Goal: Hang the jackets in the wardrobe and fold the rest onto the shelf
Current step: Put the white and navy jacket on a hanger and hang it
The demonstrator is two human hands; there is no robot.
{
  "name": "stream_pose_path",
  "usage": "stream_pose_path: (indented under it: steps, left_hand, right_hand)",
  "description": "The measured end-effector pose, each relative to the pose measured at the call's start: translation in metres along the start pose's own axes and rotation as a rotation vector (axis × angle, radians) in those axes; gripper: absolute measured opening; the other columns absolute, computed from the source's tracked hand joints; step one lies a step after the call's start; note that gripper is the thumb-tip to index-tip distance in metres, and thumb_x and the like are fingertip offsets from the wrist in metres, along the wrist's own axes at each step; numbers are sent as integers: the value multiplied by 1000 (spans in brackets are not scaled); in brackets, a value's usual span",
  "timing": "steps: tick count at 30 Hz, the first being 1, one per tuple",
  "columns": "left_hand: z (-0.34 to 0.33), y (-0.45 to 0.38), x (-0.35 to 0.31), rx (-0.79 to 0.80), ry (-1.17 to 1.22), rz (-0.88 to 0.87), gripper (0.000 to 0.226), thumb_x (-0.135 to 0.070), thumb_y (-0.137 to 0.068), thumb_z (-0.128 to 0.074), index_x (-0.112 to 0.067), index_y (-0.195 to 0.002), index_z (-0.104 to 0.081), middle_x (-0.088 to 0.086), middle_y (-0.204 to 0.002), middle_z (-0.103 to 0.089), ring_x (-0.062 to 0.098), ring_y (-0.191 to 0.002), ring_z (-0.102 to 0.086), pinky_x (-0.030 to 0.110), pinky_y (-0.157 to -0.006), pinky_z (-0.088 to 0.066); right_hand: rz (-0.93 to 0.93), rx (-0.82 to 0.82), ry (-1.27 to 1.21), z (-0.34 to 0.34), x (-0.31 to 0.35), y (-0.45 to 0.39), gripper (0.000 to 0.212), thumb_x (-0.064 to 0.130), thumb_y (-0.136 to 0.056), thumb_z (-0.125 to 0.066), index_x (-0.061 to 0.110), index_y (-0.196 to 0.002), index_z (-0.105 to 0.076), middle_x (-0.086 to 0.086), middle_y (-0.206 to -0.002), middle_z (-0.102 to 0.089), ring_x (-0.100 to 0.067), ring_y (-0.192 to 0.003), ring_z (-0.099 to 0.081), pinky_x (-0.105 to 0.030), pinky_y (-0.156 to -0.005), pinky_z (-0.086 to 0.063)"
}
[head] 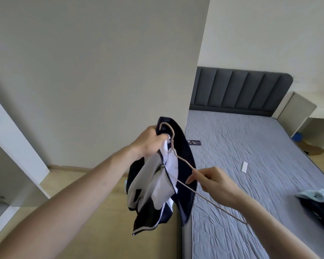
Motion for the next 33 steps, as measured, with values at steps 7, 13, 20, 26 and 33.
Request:
stream_pose_path:
  steps: [7, 13, 20, 26, 33]
  left_hand:
    - [-6, 20, -36, 205, -327, -234, 9, -39, -92, -60, -40, -94, -69, -7, -119, -53, 12, -118, -48, 38, -110, -35]
    - [7, 18, -44, 404, -541, -266, 56, -6, -93, -52, -33, -142, -57, -15, -144, -48, 2, -137, -38, 20, -111, -28]
    - [9, 0, -57, 207, -566, -482, 23, -32, -106, -55, -19, -111, -74, -21, -97, -66, 1, -94, -61, 22, -85, -47]
    - [15, 0, -69, 59, -522, -596, 18, -25, -106, -54, -19, -98, -69, -10, -85, -63, 13, -82, -60, 38, -77, -49]
    - [29, 3, -89, -12, -505, -665, 24, -28, -106, -51, -14, -100, -70, -3, -86, -65, 19, -84, -60, 40, -78, -48]
  right_hand:
    - [76, -146, -222, 5, -11, 2, 57, 54, -103, -46, 15, -66, -64, 5, -54, -36, -13, -51, -29, -20, -51, -27]
    - [122, -196, -290, 5, -12, 9, 63, 56, -102, -47, 11, -60, -37, 1, -56, -31, -14, -52, -24, -19, -50, -24]
    - [176, -546, -101, 34, 0, 24, 30, 37, -99, -66, 24, -72, -67, 12, -61, -53, -9, -53, -44, -24, -53, -35]
    - [532, -823, 67, 24, 32, 67, 17, 16, -92, -67, 30, -95, -60, 14, -93, -61, -14, -77, -57, -20, -68, -43]
    - [52, -642, 43, -19, -50, 25, 60, 30, -88, -77, 40, -138, -45, 28, -139, -45, -7, -74, -68, -23, -66, -49]
Point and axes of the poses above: each hand's wrist, its own y-axis away from the middle knuckle, its own z-axis out of the back of the hand, x = y × z, the point moved 7 cm from there along -y, towards the middle knuckle
